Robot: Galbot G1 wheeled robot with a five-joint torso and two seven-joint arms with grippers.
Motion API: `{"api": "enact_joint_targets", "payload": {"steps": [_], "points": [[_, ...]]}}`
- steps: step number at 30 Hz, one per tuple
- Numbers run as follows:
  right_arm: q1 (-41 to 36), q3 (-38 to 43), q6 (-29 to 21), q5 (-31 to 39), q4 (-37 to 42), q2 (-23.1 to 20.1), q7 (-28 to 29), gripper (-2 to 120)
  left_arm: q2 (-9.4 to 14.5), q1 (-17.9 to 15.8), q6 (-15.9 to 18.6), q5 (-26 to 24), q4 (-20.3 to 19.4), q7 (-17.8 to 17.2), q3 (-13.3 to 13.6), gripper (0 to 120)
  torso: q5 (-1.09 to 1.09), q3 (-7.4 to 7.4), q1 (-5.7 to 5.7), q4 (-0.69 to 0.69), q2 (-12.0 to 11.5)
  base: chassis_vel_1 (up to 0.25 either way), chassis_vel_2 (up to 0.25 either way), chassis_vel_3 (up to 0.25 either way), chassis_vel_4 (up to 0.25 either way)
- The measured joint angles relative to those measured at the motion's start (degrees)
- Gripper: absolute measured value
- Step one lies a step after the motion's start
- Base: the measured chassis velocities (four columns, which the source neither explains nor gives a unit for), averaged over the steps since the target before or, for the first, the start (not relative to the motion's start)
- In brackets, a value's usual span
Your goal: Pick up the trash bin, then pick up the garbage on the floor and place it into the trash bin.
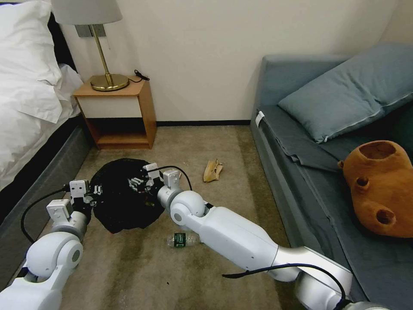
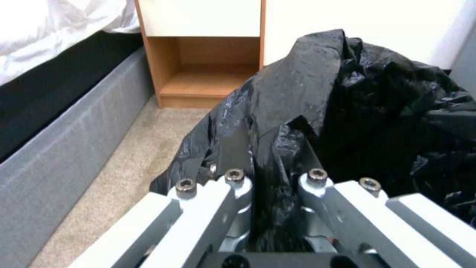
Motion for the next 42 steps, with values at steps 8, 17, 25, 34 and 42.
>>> {"api": "enact_joint_targets", "payload": {"steps": [8,17,25,34,42], "points": [[1.5,-0.4,-2.5,0.4,3.2,-2.1,3.3,98,0.8,-0.3,-0.4,0.1,1.6,0.1,-1.5,6,0.0,0.0,0.0,0.01,0.0,0.0,0.0,0.0,0.0],[1.1,1.1,-12.0,-3.9,2.5,-7.0,9.5,100,2.2,0.0,-1.0,-0.5,4.4,-0.1,-5.4,6,0.0,0.0,0.0,0.0,0.0,0.0,0.0,0.0,0.0],[-2.7,-0.9,-20.0,-11.5,0.3,-13.5,8.7,100,3.8,2.1,-2.0,-1.1,7.2,0.8,-8.3,6,0.0,0.0,0.0,0.01,0.0,0.0,0.0,0.0,0.0],[-6.3,-1.8,-26.0,-21.0,-1.1,-15.7,0.6,100,4.2,2.2,-2.0,-1.8,8.3,0.7,-9.3,6,0.0,0.0,0.0,0.0,0.0,0.0,0.0,0.0,0.0],[-7.7,-4.0,-17.7,-28.0,-3.6,-14.5,-7.5,100,3.7,2.6,-1.9,-1.3,7.8,0.8,-9.3,6,0.0,0.0,0.0,0.01,0.0,0.0,0.0,0.0,0.0]]}}
